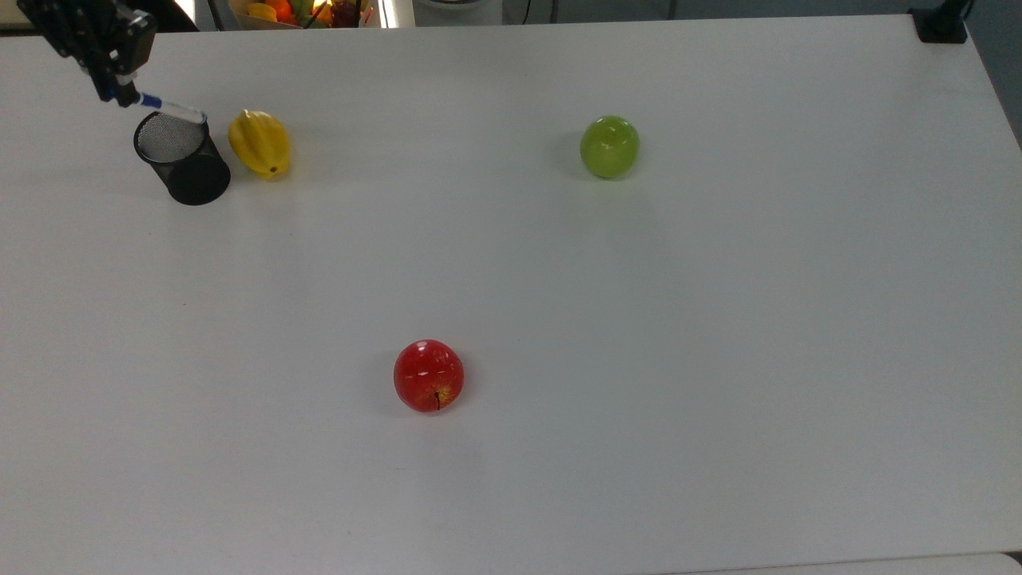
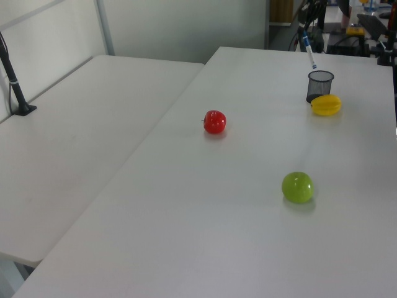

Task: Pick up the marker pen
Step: 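Carry the marker away from the cup and lower it to the table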

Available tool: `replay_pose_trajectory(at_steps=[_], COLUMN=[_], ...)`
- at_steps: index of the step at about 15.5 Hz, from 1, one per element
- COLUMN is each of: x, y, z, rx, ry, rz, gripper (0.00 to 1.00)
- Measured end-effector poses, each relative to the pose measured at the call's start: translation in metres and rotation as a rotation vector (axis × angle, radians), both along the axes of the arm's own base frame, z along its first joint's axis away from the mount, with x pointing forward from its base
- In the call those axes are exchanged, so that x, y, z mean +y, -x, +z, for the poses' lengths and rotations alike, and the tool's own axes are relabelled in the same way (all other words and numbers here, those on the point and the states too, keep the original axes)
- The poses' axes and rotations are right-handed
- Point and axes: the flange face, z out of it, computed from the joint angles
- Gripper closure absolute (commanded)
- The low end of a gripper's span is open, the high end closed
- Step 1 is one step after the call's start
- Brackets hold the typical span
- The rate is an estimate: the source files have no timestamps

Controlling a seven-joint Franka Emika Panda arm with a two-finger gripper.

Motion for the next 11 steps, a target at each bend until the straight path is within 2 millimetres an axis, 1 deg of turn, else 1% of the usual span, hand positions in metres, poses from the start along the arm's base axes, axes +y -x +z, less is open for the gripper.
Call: replay_pose_trajectory(at_steps=[1,2,4,8,11], x=[0.011,0.023,0.055,0.121,0.156], y=[0.003,0.005,0.006,-0.005,-0.006], z=[0.01,0.016,0.02,0.01,-0.003], rx=[0.024,0.045,0.091,0.168,0.242], ry=[-0.021,-0.04,-0.079,-0.119,-0.137], rz=[0.023,0.047,0.094,0.165,0.224], gripper=[0.99,0.99,0.99,0.99,0.99])
